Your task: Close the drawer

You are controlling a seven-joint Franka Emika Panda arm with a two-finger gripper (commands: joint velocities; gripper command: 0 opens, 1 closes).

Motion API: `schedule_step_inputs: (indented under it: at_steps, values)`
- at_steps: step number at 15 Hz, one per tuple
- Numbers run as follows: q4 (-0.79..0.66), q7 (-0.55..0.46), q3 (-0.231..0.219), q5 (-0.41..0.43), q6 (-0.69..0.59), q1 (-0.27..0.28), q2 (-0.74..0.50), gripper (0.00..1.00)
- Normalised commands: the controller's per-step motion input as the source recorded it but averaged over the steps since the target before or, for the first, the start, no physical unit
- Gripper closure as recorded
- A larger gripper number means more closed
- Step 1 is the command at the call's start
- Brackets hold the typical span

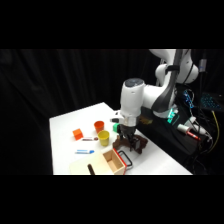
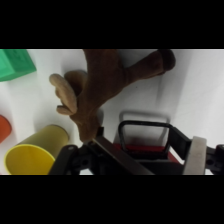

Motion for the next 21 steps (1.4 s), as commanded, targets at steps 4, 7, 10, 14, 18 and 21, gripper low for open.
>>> schedule_step_inputs:
  at_steps: [4, 7, 10, 14, 18, 21]
  values:
    - [0.19, 0.11, -0.131, -0.023, 0.21, 0.154, 0.26, 0.00]
    - [0.22, 0.12, -0.161, -0.045, 0.14, 0.197, 0.22, 0.00]
    - [0.22, 0.09, -0.135, -0.018, 0.11, 0.157, 0.20, 0.00]
    - [0.20, 0.08, -0.147, -0.040, 0.09, 0.146, 0.16, 0.00]
    - [0.18, 0.06, -0.125, -0.037, -0.02, 0.101, 0.08, 0.00]
    - [0.27, -0.06, -0.011, 0.042, -0.29, -0.030, -0.03, 0.00]
